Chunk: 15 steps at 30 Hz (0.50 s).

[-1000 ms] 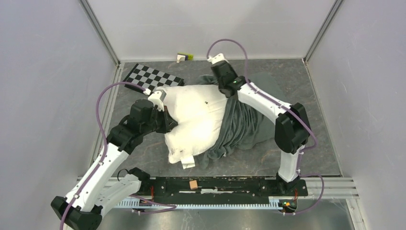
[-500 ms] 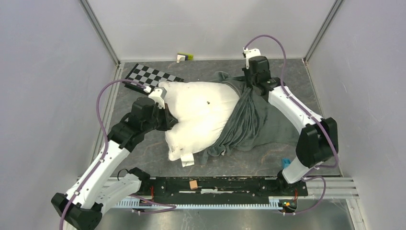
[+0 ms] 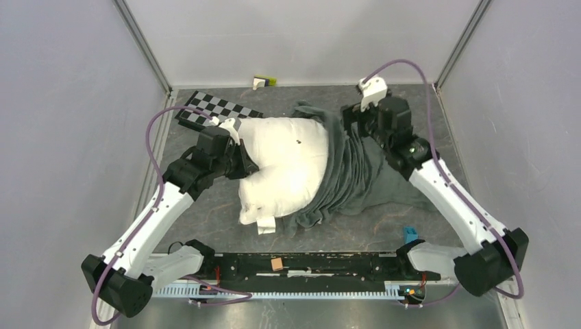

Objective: Remove the pillowcase from the pillow

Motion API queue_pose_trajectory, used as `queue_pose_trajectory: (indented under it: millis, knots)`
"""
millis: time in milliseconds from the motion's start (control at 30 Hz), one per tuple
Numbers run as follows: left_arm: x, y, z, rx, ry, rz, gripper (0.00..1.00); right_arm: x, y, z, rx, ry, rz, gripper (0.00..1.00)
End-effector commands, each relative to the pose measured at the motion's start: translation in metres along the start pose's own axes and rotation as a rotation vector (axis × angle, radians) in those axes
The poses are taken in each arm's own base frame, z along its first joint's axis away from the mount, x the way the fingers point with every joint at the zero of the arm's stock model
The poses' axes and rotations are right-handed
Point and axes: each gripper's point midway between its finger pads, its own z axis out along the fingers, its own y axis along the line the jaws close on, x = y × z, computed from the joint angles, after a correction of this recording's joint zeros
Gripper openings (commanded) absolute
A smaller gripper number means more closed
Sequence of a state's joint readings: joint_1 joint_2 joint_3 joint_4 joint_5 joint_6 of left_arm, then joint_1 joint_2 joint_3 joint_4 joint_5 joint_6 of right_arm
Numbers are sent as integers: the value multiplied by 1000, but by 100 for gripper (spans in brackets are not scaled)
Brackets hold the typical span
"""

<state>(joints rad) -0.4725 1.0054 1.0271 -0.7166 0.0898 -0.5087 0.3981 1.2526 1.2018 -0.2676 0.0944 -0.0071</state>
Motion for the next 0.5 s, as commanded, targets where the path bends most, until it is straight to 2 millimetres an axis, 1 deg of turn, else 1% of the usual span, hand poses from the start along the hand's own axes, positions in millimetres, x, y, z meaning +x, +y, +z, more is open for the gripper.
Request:
queue_pose_trajectory:
  millis: [0, 33, 67, 133, 233, 267, 333, 467]
  knots:
    - [-27, -21, -6, 47, -49, -121, 2, 31, 36, -33, 6, 33, -90, 98]
    - [-29, -23, -6, 50, -52, -130, 2, 36, 43, -41, -15, 20, -76, 98]
    - [-31, -24, -6, 55, -57, -141, 2, 44, 50, -47, -43, 16, -74, 98]
    - [-35, -26, -7, 57, -69, -166, 2, 49, 68, -62, -129, -23, -37, 98]
    - [-42, -25, -9, 45, -87, -229, 2, 64, 96, -79, -270, -37, -39, 98]
    - [-44, -22, -9, 35, -93, -266, 2, 68, 105, -86, -319, -39, -35, 98]
    - [-46, -16, -8, 15, -90, -353, 2, 86, 120, -94, -385, -19, -14, 98]
    - [-48, -3, 1, 3, -59, -521, 2, 110, 144, -110, -473, 12, 28, 96]
